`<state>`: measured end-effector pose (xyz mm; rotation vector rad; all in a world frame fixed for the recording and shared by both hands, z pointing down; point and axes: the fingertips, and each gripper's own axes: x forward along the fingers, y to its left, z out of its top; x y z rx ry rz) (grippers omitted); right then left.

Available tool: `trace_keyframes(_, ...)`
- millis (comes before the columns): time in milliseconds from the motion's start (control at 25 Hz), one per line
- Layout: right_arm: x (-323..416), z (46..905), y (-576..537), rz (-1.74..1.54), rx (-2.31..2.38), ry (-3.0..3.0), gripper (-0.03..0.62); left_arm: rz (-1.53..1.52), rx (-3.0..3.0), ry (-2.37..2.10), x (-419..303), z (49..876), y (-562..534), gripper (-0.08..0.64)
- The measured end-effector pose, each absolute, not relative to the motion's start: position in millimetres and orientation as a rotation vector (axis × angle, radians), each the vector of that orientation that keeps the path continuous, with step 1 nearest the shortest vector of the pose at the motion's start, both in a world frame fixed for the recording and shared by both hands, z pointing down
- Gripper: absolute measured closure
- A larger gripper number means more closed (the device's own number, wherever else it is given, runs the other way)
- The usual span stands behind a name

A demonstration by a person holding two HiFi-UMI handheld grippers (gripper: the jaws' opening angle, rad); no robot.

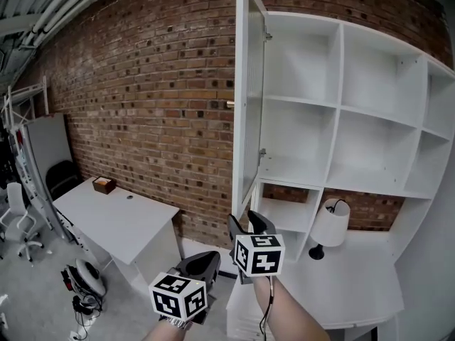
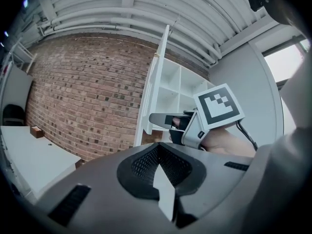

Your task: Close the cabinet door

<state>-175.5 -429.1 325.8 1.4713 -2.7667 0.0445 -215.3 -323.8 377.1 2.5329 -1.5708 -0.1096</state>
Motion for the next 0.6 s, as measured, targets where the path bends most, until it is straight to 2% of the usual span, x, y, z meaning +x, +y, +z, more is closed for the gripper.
trace_keyframes(600,-182.7,329.2,-453.7,-0.008,1.445,-2.759,0.356,-0.093,2.491,-1.59,-215.2,383.3,-351.3,0.552)
